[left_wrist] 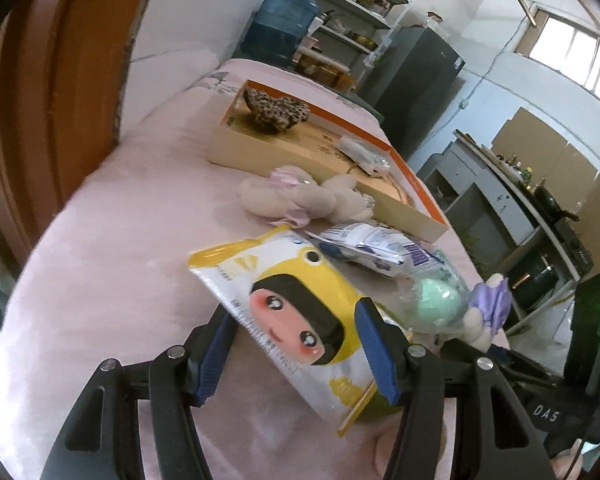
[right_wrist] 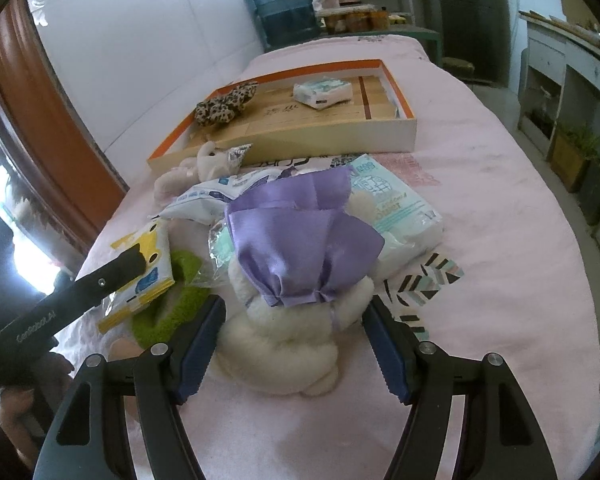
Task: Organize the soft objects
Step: 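Grasp the yellow wipes pack with the left gripper while the right gripper grasps the bunny, then carry the wipes pack and bunny over the box lid with both grippers, then lower both items into the box lid and open both grippers, then withdraw both grippers from the box back toward the remaining pile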
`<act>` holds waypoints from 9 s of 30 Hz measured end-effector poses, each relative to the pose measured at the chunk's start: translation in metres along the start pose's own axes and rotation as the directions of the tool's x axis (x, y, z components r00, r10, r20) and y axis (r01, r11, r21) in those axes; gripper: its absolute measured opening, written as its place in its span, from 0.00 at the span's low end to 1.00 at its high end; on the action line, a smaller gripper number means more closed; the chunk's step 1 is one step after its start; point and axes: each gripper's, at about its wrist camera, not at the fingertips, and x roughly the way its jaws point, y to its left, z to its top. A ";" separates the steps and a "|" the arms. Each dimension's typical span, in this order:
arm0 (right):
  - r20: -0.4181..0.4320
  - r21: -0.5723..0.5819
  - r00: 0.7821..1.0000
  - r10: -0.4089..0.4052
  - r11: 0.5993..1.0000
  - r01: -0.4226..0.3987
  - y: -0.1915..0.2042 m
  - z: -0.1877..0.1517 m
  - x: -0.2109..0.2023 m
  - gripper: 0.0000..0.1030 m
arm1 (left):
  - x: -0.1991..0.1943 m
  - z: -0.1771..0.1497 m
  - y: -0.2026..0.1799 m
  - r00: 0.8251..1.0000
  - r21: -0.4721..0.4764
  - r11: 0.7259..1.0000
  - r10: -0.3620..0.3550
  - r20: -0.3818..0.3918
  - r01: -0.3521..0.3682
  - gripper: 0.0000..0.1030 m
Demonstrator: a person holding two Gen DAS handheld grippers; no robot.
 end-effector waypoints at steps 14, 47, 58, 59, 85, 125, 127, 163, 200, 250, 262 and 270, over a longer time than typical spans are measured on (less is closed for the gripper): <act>0.026 0.000 0.999 0.036 0.999 -0.036 -0.002 0.002 -0.010 0.57 | -0.013 0.007 -0.013 0.996 0.059 0.998 0.013 0.090 -0.019 0.19; 0.158 -0.085 0.986 0.055 0.996 -0.041 0.019 0.027 -0.063 0.55 | -0.069 0.025 -0.048 0.973 0.181 0.983 -0.022 0.232 -0.021 0.12; 0.205 -0.138 0.977 0.063 0.990 -0.035 0.034 0.056 -0.069 0.55 | -0.077 0.049 -0.073 0.962 0.239 0.970 -0.013 0.272 -0.055 0.12; 0.208 -0.142 0.976 0.065 0.989 -0.036 0.035 0.059 -0.070 0.55 | -0.077 0.051 -0.074 0.962 0.239 0.969 -0.012 0.274 -0.055 0.12; 0.254 -0.164 0.965 0.067 0.986 -0.025 0.030 0.112 -0.057 0.55 | -0.053 0.103 -0.098 0.951 0.255 0.965 -0.026 0.307 -0.056 0.12; 0.196 -0.125 0.979 0.046 0.992 -0.021 -0.009 0.176 0.013 0.55 | 0.034 0.161 -0.090 0.974 0.213 0.974 0.034 0.226 -0.083 0.12; 0.191 -0.124 0.981 0.043 0.992 -0.019 -0.010 0.178 0.018 0.55 | 0.039 0.163 -0.087 0.975 0.209 0.974 0.039 0.218 -0.086 0.12; 0.025 -0.089 0.999 -0.043 0.995 0.045 -0.046 0.190 0.111 0.55 | 0.124 0.161 -0.053 0.998 0.119 0.991 0.062 0.027 -0.065 0.12; -0.017 -0.080 0.999 -0.041 0.996 0.039 -0.047 0.186 0.118 0.63 | 0.122 0.162 -0.044 0.999 0.075 0.996 0.045 0.008 -0.046 0.54; 0.071 -0.098 0.997 -0.010 0.995 0.017 -0.004 0.131 0.004 0.63 | -0.007 0.111 -0.073 0.986 0.160 0.984 0.056 0.156 -0.081 0.54; 0.080 -0.120 0.997 -0.012 0.993 0.022 0.010 0.097 -0.019 0.63 | -0.029 0.082 -0.076 0.987 0.187 0.979 0.047 0.155 -0.076 0.54; 0.064 -0.120 0.998 -0.004 0.993 0.012 0.017 0.075 -0.025 0.63 | -0.038 0.059 -0.072 0.989 0.194 0.978 0.056 0.140 -0.083 0.54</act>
